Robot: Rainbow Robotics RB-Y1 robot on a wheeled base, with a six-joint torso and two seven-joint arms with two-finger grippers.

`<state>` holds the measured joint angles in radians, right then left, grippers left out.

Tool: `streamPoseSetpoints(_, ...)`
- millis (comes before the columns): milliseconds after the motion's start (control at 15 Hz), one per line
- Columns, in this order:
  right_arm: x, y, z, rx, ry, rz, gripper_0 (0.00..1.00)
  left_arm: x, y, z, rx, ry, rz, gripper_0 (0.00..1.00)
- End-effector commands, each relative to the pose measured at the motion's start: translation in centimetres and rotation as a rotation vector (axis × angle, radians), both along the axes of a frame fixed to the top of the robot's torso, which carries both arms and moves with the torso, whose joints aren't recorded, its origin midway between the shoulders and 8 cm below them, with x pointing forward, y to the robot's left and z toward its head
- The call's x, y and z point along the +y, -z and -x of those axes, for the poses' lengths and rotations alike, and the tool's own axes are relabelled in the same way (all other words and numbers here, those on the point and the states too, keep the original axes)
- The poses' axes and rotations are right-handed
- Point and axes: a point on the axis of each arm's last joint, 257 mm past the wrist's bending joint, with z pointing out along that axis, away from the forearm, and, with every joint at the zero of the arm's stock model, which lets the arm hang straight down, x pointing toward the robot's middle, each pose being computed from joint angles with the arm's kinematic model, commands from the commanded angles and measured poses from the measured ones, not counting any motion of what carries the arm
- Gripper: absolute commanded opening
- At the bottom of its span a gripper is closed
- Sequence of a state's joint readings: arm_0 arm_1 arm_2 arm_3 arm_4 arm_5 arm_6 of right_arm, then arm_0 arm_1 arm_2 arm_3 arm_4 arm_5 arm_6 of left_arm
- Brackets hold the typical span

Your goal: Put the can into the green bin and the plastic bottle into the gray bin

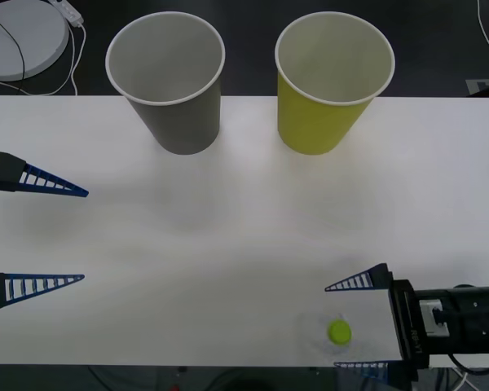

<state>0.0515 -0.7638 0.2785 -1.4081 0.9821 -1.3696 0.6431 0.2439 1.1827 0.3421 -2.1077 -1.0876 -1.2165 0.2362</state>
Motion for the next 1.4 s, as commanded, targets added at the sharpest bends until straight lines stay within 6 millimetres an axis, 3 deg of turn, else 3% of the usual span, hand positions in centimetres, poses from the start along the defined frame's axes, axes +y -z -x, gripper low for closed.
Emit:
streamPoseSetpoints(67,0.8,0.4,-0.1,-0.007,-0.011,0.005,1.0,0.0,0.0,0.0,0.0,0.0,0.0,1.0)
streamPoseSetpoints(400,3.0,0.9,0.2,-0.002,-0.04,-0.005,1.0,0.0,0.0,0.0,0.0,0.0,0.0,1.0)
streamPoseSetpoints(800,3.5,1.0,0.4,-0.013,-0.054,-0.006,1.0,0.0,0.0,0.0,0.0,0.0,0.0,1.0)
streamPoseSetpoints(867,3.5,1.0,0.4,-0.011,-0.054,-0.006,0.81,0.0,0.0,0.0,0.0,0.0,0.0,1.0)
streamPoseSetpoints(933,3.5,0.9,0.4,-0.008,-0.054,-0.008,0.21,0.0,0.0,0.0,0.0,0.0,0.0,1.0)
streamPoseSetpoints(1000,3.4,0.8,0.4,-0.004,-0.051,-0.01,0.0,0.0,0.0,0.0,0.0,0.0,0.0,1.0)
streamPoseSetpoints(1400,3.4,0.8,0.3,-0.001,-0.047,-0.013,0.0,0.0,0.0,0.0,0.0,0.0,0.0,1.0)
